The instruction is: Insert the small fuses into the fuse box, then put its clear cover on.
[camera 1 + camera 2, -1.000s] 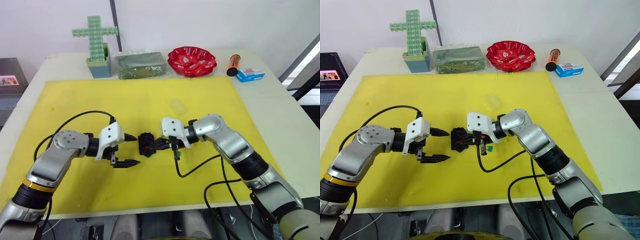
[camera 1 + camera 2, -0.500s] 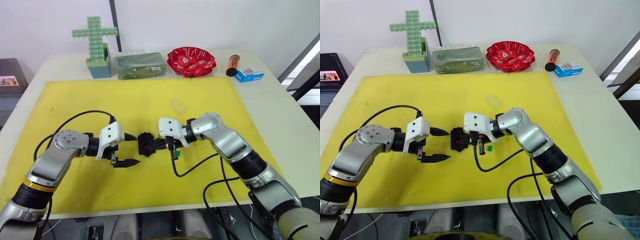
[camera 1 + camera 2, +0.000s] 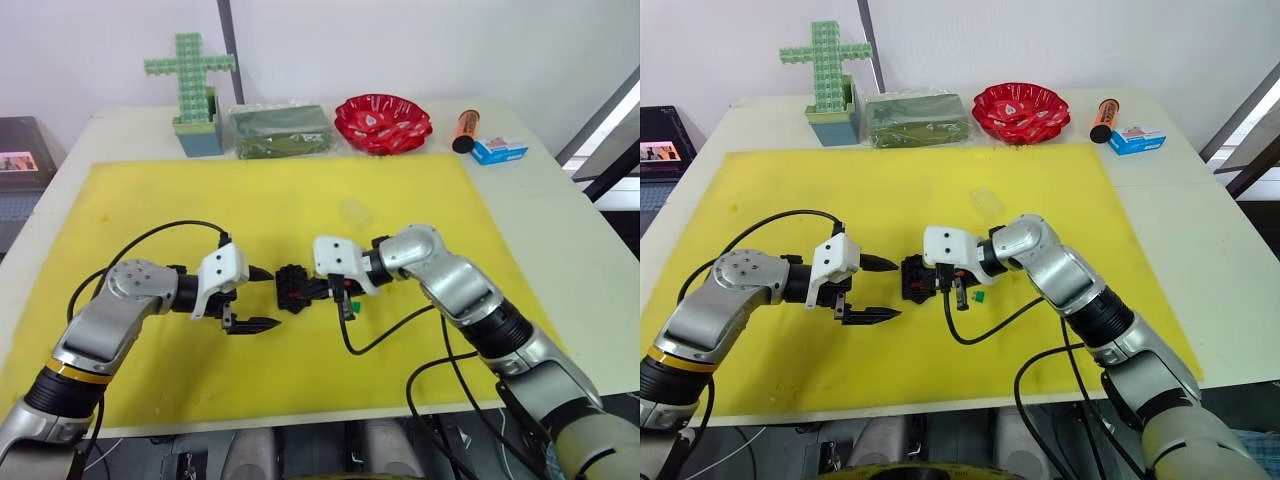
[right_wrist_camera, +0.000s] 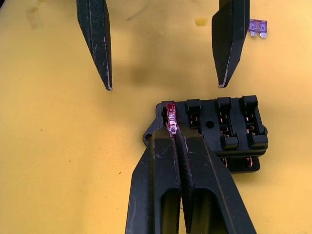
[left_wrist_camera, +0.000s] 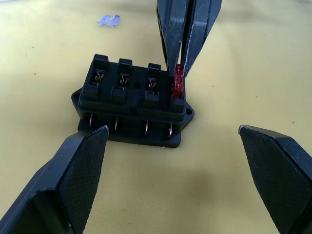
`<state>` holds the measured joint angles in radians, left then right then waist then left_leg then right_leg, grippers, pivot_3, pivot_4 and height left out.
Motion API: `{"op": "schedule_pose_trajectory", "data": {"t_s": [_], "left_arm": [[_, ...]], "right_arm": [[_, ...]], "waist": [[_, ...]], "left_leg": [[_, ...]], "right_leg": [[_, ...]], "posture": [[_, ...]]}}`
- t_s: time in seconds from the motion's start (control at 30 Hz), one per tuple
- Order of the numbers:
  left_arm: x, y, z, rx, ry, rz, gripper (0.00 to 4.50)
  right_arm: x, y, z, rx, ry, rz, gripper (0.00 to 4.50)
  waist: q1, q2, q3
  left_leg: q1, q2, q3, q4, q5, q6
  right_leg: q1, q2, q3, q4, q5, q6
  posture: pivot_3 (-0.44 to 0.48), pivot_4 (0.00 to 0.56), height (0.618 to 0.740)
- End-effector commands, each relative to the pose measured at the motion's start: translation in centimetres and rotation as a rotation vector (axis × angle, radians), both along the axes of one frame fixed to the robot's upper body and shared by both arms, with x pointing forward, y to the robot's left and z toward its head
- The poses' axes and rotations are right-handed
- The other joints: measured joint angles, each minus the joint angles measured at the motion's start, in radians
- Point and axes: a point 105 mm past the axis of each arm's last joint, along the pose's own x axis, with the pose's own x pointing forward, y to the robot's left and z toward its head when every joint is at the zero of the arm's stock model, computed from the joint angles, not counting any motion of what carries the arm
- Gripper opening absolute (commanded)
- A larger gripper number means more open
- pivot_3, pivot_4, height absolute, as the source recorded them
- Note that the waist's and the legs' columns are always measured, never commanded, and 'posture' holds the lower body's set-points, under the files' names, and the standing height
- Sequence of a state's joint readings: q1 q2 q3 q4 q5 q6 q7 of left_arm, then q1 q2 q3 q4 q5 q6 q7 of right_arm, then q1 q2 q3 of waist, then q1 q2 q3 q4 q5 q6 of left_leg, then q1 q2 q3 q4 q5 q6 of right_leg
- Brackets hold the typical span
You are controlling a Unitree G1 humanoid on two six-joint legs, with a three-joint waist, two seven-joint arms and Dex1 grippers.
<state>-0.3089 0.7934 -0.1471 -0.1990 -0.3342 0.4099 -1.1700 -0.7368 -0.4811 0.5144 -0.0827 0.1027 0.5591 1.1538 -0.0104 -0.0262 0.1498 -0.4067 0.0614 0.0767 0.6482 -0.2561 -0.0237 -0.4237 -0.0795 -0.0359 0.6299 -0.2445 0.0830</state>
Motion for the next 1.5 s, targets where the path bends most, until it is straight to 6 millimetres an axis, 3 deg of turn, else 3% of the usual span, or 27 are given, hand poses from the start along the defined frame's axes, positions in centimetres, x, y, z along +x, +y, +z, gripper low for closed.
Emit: {"op": "schedule_pose_trajectory", "data": {"t_s": [0.03, 0.1, 0.27, 0.57, 0.87, 0.97, 1.1, 1.13, 1.5], "left_arm": [[0.1, -0.3, 0.8, 0.001, -0.035, -0.015, 4.48], [0.1, -0.3, 0.7, 0.001, -0.034, -0.015, 4.48], [0.0, -0.4, 0.8, 0.0, -0.035, -0.016, 4.5], [0.0, -0.4, 0.7, 0.0, -0.033, -0.018, 4.5], [0.1, -0.2, 0.7, 0.0, -0.034, -0.008, 4.5], [0.3, 0.0, 0.8, 0.001, -0.037, -0.001, 4.5], [0.5, 0.0, 0.8, 0.0, -0.042, 0.004, 4.5], [0.5, 0.0, 0.9, -0.001, -0.043, 0.005, 4.5], [0.9, 0.3, 1.0, 0.001, -0.052, 0.016, 4.5]], "right_arm": [[0.4, -0.3, 0.1, -0.003, 0.014, -0.04, 0.0], [0.4, -0.2, 0.2, 0.001, 0.018, -0.043, 0.0], [0.2, -0.1, 0.7, 0.016, 0.03, -0.036, 1.33], [-0.5, 0.1, 2.6, 0.053, 0.043, 0.006, 1.33], [-1.0, 0.5, 5.8, 0.145, 0.049, 0.017, 1.33], [-1.1, 1.0, 5.7, 0.178, 0.072, 0.012, 1.33], [-0.8, 1.2, 5.0, 0.19, 0.077, -0.001, 0.13], [-0.8, 1.3, 4.9, 0.194, 0.084, -0.006, 0.06], [-0.5, 1.2, 2.7, 0.177, 0.121, -0.032, 0.06]], "waist": [[0.0, 0.0, 0.0], [0.0, 0.0, 0.0], [0.0, 0.0, 0.0], [0.0, 0.0, 0.0], [0.001, 0.0, 0.0], [0.0, 0.0, 0.0], [0.001, 0.0, 0.0], [0.001, 0.0, 0.0], [0.0, 0.0, 0.0]], "left_leg": [[0.0, 0.0, 0.0, 0.0, 0.0, 0.0], [0.0, 0.0, 0.0, 0.0, 0.0, 0.0], [0.0, 0.0, 0.0, 0.0, 0.0, 0.0], [-0.001, 0.0, 0.0, 0.0, 0.0, 0.0], [-0.001, 0.0, 0.0, 0.0, 0.0, 0.0], [-0.001, 0.0, 0.0, 0.0, 0.0, 0.0], [-0.001, 0.0, 0.0, 0.0, 0.0, 0.0], [-0.001, 0.0, 0.0, 0.0, 0.0, 0.0], [-0.001, 0.0, 0.0, 0.0, 0.0, 0.0]], "right_leg": [[0.0, 0.0, 0.0, 0.0, 0.0, 0.0], [0.0, 0.0, 0.0, 0.0, 0.0, 0.0], [0.0, 0.0, 0.0, 0.0, 0.0, 0.0], [0.0, 0.0, 0.0, 0.0, 0.0, 0.0], [-0.001, 0.0, 0.0, -0.001, 0.0, 0.0], [-0.001, 0.0, 0.0, -0.001, 0.0, 0.0], [-0.001, 0.0, 0.0, 0.0, 0.0, 0.0], [-0.001, 0.0, 0.0, 0.0, 0.0, 0.0], [-0.001, 0.0, 0.0, -0.001, 0.0, 0.0]], "posture": [[0.0, 0.15, 0.74], [0.0, 0.15, 0.74], [0.0, 0.15, 0.74], [0.0, 0.15, 0.74], [0.0, 0.15, 0.74], [0.0, 0.15, 0.74], [0.0, 0.15, 0.74], [0.0, 0.15, 0.74], [0.0, 0.15, 0.74]]}}
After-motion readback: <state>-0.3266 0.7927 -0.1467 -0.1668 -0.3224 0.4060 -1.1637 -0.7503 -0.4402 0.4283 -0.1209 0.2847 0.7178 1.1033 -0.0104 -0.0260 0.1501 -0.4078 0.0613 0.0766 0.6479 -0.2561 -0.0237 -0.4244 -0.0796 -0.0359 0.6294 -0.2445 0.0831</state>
